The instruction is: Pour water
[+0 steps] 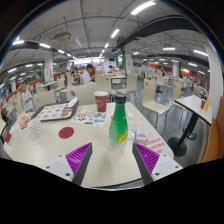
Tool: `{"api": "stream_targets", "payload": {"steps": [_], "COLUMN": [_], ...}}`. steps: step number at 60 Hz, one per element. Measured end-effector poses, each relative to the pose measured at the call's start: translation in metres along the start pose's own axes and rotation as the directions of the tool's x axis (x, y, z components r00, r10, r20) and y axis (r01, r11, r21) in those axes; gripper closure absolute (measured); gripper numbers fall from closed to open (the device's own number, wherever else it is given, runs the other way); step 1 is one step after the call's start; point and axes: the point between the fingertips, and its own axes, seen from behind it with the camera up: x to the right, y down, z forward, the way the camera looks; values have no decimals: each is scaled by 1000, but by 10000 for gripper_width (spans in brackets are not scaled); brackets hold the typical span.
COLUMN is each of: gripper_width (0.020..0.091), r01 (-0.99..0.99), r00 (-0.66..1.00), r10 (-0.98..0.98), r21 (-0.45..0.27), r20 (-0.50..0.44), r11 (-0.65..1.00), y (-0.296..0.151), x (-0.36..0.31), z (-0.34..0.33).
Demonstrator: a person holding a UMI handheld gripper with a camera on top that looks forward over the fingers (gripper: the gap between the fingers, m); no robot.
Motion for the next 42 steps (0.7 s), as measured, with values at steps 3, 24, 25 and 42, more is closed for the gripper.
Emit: {"api": "stream_targets", "payload": {"steps": [3,24,25,42], "gripper_width": [270,612,619,724], "r01": [-15,-22,-25,102], "r00": [1000,1000,1000,993], "r10": [15,20,26,-94], "r21": [19,203,214,123], "r20": [0,8,-3,-66], "r11": [1000,979,977,987], "y": [-1,-32,-33,-34], "x": [14,25,26,5], "z": [25,133,137,140]}}
